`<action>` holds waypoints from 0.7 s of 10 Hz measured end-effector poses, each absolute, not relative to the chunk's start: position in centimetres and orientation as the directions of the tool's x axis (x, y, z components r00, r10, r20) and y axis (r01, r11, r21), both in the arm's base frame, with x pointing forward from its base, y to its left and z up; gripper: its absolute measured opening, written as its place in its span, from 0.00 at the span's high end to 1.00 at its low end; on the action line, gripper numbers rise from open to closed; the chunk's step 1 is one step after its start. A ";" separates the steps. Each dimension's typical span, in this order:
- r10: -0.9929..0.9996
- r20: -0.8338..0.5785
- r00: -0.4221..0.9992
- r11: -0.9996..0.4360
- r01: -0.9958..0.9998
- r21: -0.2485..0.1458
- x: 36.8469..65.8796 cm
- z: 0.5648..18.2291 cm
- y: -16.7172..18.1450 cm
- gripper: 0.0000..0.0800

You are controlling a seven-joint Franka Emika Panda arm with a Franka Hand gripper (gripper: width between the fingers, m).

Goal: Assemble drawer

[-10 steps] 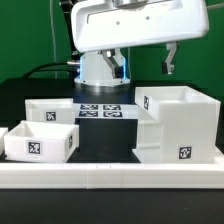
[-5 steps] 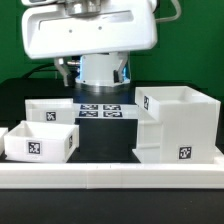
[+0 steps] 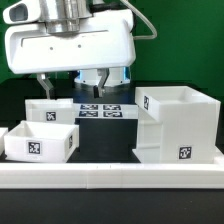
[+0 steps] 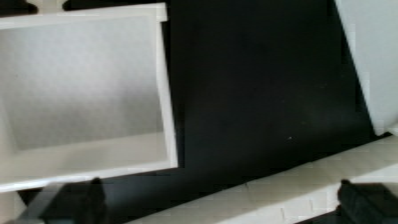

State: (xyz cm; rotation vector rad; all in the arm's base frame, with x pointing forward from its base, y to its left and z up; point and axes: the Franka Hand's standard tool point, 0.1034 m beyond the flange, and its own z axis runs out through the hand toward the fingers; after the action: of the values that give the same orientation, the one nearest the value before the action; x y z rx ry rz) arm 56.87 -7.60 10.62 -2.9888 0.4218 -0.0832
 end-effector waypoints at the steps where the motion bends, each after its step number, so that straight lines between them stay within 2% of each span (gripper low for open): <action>1: -0.285 0.027 0.958 -0.951 -0.280 -0.132 56.7 10.6 -7.7 0.19; 2: -0.297 0.011 0.955 -0.947 -0.293 -0.134 56.4 10.4 -8.2 0.19; 7: -0.294 0.032 0.955 -0.953 -0.290 -0.089 55.0 6.4 -9.1 0.19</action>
Offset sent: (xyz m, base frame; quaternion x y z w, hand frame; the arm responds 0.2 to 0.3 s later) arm -0.0140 -0.0103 -0.0269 -0.0763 0.0229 -0.0147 0.9967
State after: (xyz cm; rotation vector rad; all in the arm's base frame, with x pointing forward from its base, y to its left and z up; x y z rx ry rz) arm 54.99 -9.14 6.39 -3.0238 0.4530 -0.0690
